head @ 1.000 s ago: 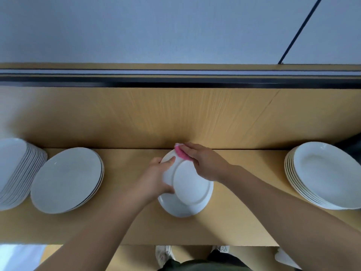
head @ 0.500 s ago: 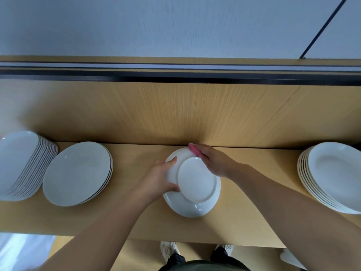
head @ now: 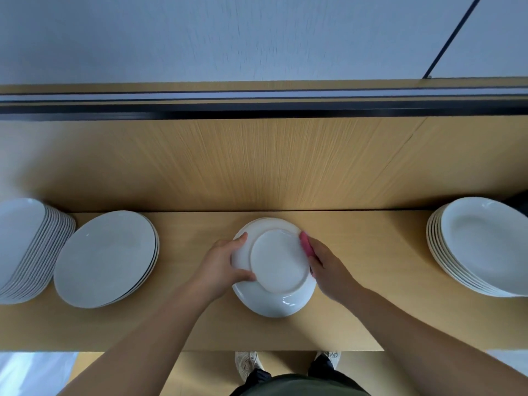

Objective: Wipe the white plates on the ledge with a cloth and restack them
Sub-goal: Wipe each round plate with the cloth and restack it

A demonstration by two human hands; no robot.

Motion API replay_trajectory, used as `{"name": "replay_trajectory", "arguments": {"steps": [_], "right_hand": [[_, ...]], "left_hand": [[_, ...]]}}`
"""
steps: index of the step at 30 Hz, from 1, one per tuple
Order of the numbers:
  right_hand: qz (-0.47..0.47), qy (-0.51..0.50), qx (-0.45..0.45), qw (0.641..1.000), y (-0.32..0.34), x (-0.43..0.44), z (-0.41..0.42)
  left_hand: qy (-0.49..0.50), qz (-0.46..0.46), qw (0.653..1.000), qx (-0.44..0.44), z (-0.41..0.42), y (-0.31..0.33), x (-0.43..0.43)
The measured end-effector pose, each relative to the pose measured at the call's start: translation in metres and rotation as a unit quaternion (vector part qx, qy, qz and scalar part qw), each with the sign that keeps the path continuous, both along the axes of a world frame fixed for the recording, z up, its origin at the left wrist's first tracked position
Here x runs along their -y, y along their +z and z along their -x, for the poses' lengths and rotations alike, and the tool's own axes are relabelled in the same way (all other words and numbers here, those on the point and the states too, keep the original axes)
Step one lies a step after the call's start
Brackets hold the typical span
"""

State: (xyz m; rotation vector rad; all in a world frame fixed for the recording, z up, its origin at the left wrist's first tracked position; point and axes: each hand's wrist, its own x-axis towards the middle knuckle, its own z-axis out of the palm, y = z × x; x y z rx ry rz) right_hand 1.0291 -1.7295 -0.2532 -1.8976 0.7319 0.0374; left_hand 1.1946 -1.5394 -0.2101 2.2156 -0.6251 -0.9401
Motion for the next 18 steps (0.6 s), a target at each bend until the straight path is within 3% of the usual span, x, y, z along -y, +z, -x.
{"name": "replay_trajectory", "arguments": {"steps": [10, 18], "right_hand": [[0.019, 0.033, 0.009, 0.999, -0.002, -0.001, 0.010], [0.045, 0.107, -0.042, 0.992, 0.015, 0.043, -0.041]], "left_hand": [[-0.017, -0.019, 1.000, -0.017, 0.000, -0.006, -0.008], [0.035, 0.048, 0.994, -0.094, 0.007, 0.001, 0.000]]}}
